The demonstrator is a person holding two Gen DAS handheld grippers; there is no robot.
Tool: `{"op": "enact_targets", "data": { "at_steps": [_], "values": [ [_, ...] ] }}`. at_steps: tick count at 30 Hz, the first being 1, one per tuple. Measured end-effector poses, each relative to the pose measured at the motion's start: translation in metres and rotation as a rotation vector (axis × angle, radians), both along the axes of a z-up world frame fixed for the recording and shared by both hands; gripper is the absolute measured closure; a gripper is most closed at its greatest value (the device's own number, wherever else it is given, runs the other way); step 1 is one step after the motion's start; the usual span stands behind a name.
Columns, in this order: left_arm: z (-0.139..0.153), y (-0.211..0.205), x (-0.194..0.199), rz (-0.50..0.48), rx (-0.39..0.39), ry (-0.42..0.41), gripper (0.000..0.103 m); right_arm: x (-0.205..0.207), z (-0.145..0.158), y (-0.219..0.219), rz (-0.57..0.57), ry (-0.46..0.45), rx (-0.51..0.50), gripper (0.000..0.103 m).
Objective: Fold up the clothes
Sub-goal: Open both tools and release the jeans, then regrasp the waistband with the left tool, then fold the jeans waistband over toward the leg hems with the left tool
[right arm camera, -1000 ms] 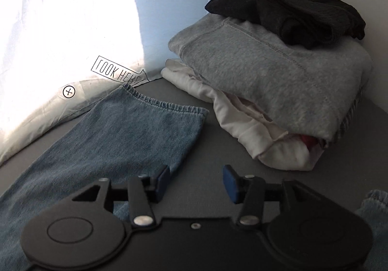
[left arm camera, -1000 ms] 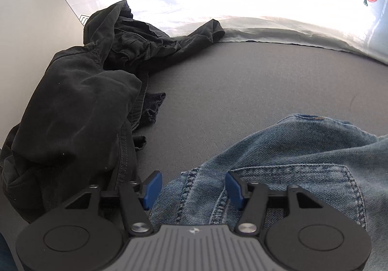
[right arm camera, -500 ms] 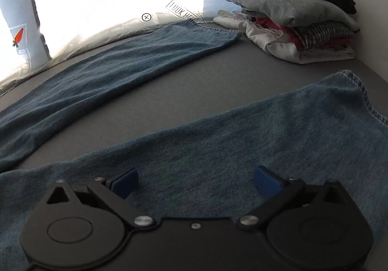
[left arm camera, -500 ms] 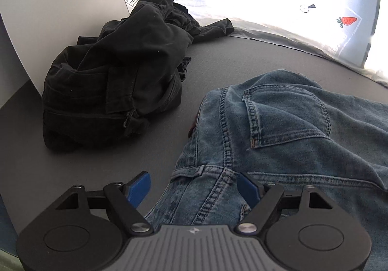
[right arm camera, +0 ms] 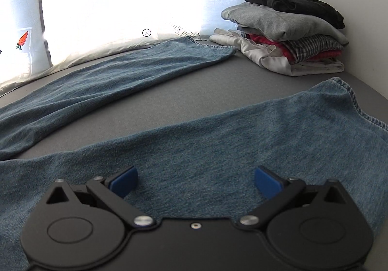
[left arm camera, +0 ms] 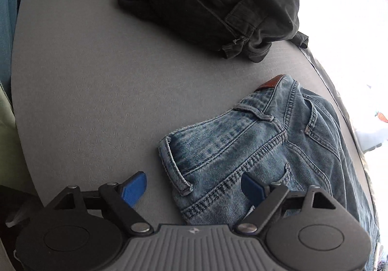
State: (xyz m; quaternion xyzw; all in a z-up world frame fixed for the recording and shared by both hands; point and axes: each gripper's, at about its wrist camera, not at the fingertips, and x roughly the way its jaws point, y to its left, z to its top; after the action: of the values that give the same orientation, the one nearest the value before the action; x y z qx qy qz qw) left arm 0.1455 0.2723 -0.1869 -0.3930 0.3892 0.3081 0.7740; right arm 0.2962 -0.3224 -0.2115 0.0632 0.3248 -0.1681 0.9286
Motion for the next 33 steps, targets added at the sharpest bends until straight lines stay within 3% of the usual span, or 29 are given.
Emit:
{"op": "enact_targets", "data": {
  "at_steps": [1,2,3,5,6,9,12,15,17,19,23,25,27,31,33],
  "values": [
    [0.000,0.000,0.001,0.004,-0.001,-0.003,0.020,0.000,0.000,0.000,0.000,0.000,0.000,0.000],
    [0.001,-0.002,0.004,-0.003,0.016,-0.003,0.027,0.000,0.000,0.000,0.000,-0.001,0.000,0.000],
    [0.002,-0.004,0.008,-0.010,0.032,-0.004,0.047,0.000,0.000,0.000,0.000,-0.001,0.000,0.000],
    [0.004,-0.008,0.015,-0.023,0.065,-0.004,0.064,0.000,-0.001,0.001,-0.001,-0.001,0.000,0.000],
    [0.006,-0.010,0.018,-0.033,0.082,-0.007,0.086,0.000,-0.001,0.001,-0.001,-0.002,-0.001,0.000],
    [0.026,-0.022,0.026,-0.092,0.104,-0.107,0.089,0.000,-0.001,0.001,-0.002,-0.002,0.000,0.000],
    [0.063,-0.055,0.049,-0.247,0.169,-0.248,0.090,0.000,-0.001,0.001,-0.001,-0.002,-0.001,0.000],
    [0.087,-0.116,0.089,-0.514,0.178,-0.351,0.090,-0.001,-0.001,0.000,-0.001,-0.002,0.000,0.000],
    [0.084,-0.173,0.116,-0.754,0.147,-0.369,0.090,-0.001,-0.001,0.000,0.000,-0.002,0.000,0.000],
    [0.075,-0.224,0.134,-0.972,0.089,-0.330,0.090,-0.001,-0.001,0.000,0.000,-0.002,0.000,0.000],
    [0.030,-0.287,0.139,-1.282,0.043,-0.111,0.087,-0.001,-0.001,0.000,0.001,-0.002,0.001,0.000],
    [0.023,-0.288,0.131,-1.316,0.017,-0.088,0.086,-0.001,0.000,-0.001,0.001,-0.004,0.003,0.000],
    [0.035,-0.274,0.126,-1.272,-0.001,-0.143,0.081,-0.002,0.000,-0.001,0.002,-0.005,0.005,0.000],
    [0.061,-0.237,0.122,-1.091,0.010,-0.280,0.076,-0.002,0.000,-0.001,0.002,-0.005,0.004,0.000],
    [0.063,-0.216,0.126,-0.984,0.044,-0.285,0.076,-0.002,0.000,-0.001,0.002,-0.005,0.003,0.000]
  ]
}}
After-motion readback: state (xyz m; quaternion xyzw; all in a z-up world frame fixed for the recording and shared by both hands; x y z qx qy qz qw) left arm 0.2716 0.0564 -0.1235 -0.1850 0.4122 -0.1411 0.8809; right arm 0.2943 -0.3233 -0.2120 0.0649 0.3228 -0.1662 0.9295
